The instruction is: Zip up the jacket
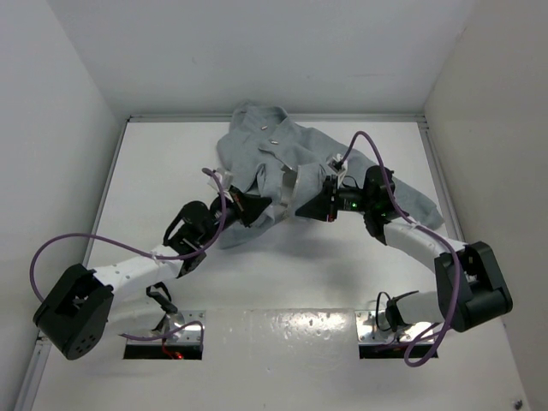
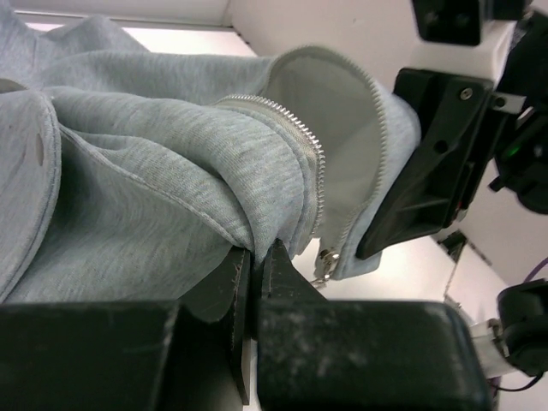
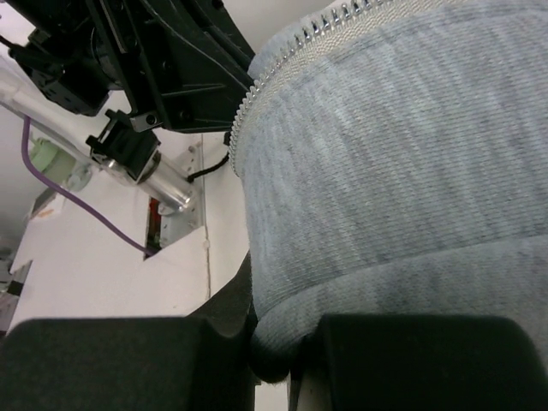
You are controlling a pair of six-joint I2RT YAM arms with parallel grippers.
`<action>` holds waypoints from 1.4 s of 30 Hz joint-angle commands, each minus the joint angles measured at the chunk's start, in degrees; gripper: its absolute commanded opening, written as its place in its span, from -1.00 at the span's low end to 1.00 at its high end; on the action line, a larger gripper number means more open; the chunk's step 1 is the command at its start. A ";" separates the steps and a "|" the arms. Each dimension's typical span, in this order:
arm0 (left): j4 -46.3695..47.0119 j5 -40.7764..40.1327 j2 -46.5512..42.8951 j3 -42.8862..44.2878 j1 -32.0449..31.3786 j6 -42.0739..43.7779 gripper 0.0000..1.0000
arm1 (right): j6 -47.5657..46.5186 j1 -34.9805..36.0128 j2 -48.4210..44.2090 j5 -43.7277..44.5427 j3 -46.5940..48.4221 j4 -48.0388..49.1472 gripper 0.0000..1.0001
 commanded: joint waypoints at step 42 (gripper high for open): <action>6.60 2.40 -1.12 0.58 -0.63 -5.17 -1.00 | 5.94 1.23 -1.29 -1.62 1.55 7.63 -1.00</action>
